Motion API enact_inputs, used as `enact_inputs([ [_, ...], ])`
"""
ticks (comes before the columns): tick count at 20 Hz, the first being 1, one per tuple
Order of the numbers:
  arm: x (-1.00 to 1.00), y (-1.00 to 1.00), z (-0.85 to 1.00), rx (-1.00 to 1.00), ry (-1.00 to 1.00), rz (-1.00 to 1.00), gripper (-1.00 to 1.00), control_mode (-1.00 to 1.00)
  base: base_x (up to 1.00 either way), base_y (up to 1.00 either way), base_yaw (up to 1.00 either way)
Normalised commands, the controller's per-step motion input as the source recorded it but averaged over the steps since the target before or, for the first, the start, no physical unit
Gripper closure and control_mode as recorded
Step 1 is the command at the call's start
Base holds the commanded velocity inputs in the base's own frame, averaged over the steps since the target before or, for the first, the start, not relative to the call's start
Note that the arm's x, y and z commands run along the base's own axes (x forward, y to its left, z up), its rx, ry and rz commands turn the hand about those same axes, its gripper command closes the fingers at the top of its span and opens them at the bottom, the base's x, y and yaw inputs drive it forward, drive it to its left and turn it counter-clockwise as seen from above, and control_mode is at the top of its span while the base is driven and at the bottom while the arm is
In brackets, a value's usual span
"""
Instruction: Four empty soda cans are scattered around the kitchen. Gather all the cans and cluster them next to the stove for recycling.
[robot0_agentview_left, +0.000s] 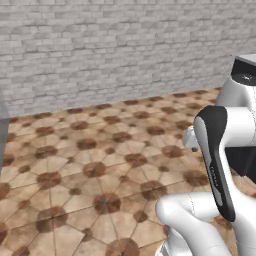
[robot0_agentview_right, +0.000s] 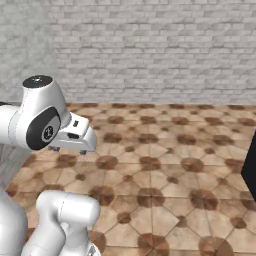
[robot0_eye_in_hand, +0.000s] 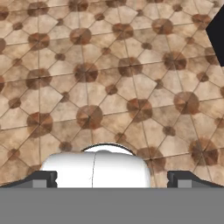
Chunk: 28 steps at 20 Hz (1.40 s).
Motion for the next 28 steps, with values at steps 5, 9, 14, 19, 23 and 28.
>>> enact_inputs([
  [5,0.0,0.0,0.0,0.0,0.0,0.0,-1.0,1.0,1.0,0.5,-0.07],
  [9,0.0,0.0,0.0,0.0,0.0,0.0,-1.0,1.0,1.0,0.39,-0.15],
  [14,0.0,0.0,0.0,0.0,0.0,0.0,-1.0,1.0,1.0,0.31,-0.22],
  [19,0.0,0.0,0.0,0.0,0.0,0.0,-1.0,1.0,1.0,0.35,-0.24],
  [23,0.0,0.0,0.0,0.0,0.0,0.0,-1.0,1.0,1.0,0.47,-0.26],
  [28,0.0,0.0,0.0,0.0,0.0,0.0,-1.0,1.0,1.0,0.57,-0.27],
])
